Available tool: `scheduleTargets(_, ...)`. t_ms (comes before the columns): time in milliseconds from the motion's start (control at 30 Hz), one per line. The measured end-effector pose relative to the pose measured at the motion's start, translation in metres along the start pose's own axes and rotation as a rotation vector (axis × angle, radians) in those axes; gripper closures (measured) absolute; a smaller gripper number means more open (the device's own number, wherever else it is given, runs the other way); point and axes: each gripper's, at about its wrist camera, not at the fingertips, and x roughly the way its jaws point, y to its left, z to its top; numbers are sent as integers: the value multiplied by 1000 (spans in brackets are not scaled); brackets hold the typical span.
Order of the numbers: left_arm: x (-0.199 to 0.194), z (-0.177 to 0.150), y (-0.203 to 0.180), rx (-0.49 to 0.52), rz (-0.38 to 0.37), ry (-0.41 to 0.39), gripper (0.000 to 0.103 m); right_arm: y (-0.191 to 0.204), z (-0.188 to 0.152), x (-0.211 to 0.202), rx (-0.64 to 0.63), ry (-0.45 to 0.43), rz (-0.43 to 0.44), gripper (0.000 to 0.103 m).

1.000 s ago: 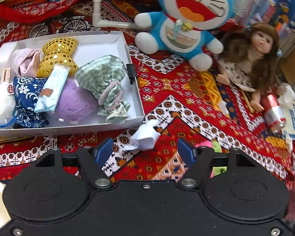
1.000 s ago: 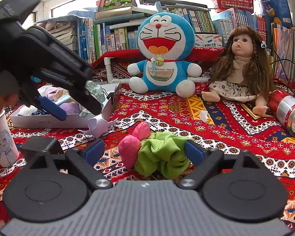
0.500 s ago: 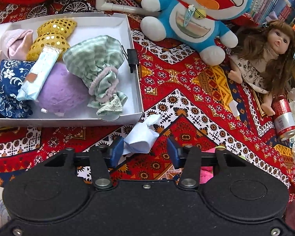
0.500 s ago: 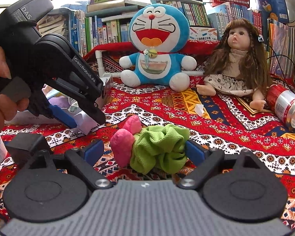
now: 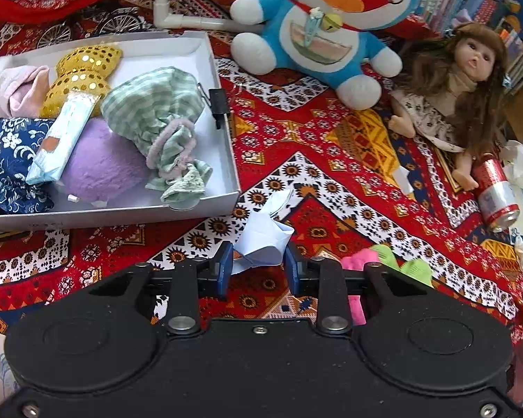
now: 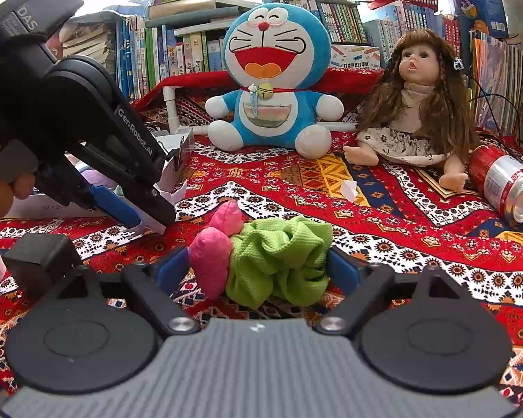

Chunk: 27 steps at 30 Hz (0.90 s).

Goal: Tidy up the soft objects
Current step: 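Grasp the white paper scrap with the left tool while the right tool grasps the scrunchies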

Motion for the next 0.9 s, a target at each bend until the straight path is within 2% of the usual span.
scheduleTargets(267, -25, -5, -4, 77, -20, -59, 74, -2, 5, -10, 39, -28, 6, 43)
scheduleTargets(600, -69, 2, 16, 128, 22, -167, 74, 11, 26, -17, 64, -61, 26, 56)
scheduleTargets(667, -78, 3, 23, 128, 26, -180, 74, 16, 32, -18, 58, -69, 30, 77)
scheduleTargets(900, -113, 9, 64, 132, 65, -221, 74, 28, 54, -19, 45, -88, 41, 78)
